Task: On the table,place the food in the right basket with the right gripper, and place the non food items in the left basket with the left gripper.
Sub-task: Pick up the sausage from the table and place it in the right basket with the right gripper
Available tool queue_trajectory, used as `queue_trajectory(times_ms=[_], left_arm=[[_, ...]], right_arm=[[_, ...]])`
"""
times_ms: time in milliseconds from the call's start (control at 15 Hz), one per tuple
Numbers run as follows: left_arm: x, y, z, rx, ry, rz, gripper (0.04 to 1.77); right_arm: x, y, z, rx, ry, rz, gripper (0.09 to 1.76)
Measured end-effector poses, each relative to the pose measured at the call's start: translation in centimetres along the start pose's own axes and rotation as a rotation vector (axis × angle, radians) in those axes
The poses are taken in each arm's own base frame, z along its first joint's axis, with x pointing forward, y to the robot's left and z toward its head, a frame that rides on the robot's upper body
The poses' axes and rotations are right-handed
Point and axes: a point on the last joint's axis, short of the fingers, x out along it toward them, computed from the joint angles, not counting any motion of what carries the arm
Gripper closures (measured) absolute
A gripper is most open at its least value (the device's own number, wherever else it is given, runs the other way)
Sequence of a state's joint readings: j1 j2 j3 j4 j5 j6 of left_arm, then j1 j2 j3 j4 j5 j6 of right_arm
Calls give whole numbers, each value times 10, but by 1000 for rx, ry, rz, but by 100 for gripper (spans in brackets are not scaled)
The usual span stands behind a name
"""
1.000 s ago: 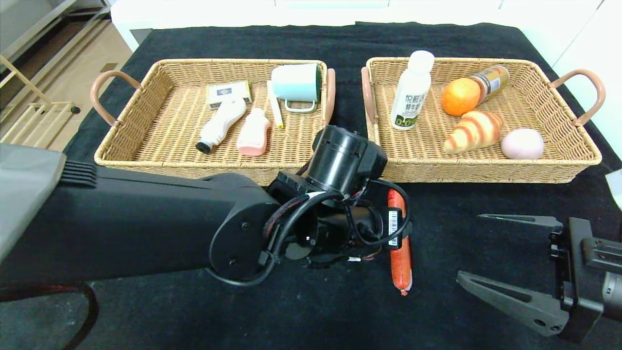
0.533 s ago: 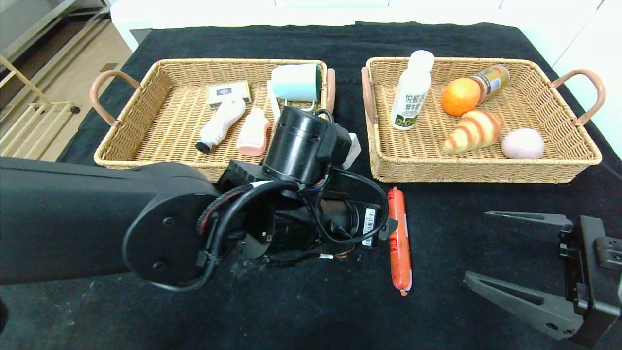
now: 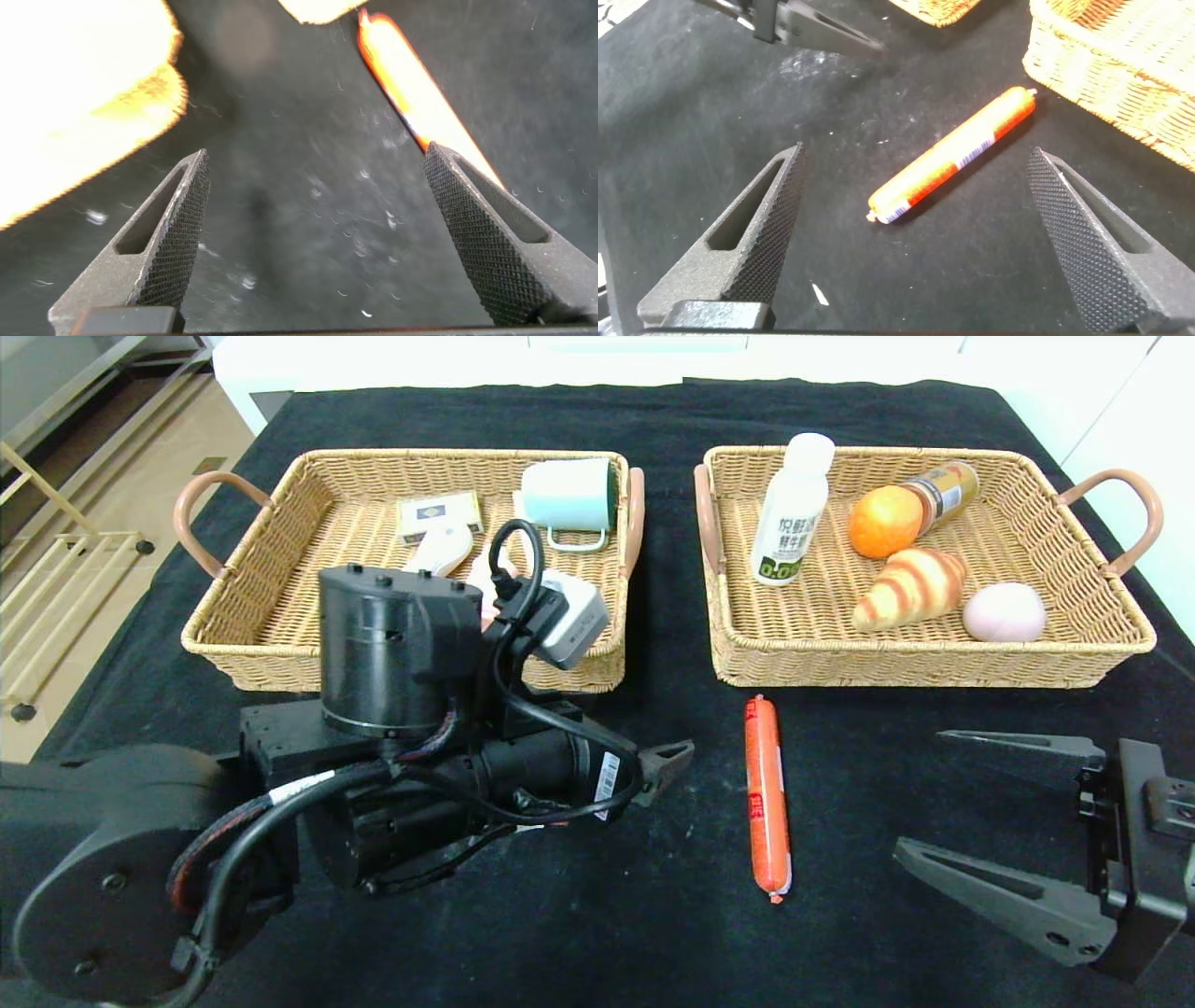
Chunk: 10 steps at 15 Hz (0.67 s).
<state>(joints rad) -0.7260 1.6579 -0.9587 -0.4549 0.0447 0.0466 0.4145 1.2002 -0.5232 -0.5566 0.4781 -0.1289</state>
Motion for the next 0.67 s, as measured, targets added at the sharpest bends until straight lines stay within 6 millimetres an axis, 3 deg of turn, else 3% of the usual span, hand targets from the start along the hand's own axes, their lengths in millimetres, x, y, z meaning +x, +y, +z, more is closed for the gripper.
queue_trajectory(times_ms=[267,667], left_arm=[[-14,20,-29,76,-72,8,13],[-51,33,-65,102,-114,0,11]], right_arm=[[3,0,-4,8,17,9,14],[14,-4,-10,29,56,10,14]])
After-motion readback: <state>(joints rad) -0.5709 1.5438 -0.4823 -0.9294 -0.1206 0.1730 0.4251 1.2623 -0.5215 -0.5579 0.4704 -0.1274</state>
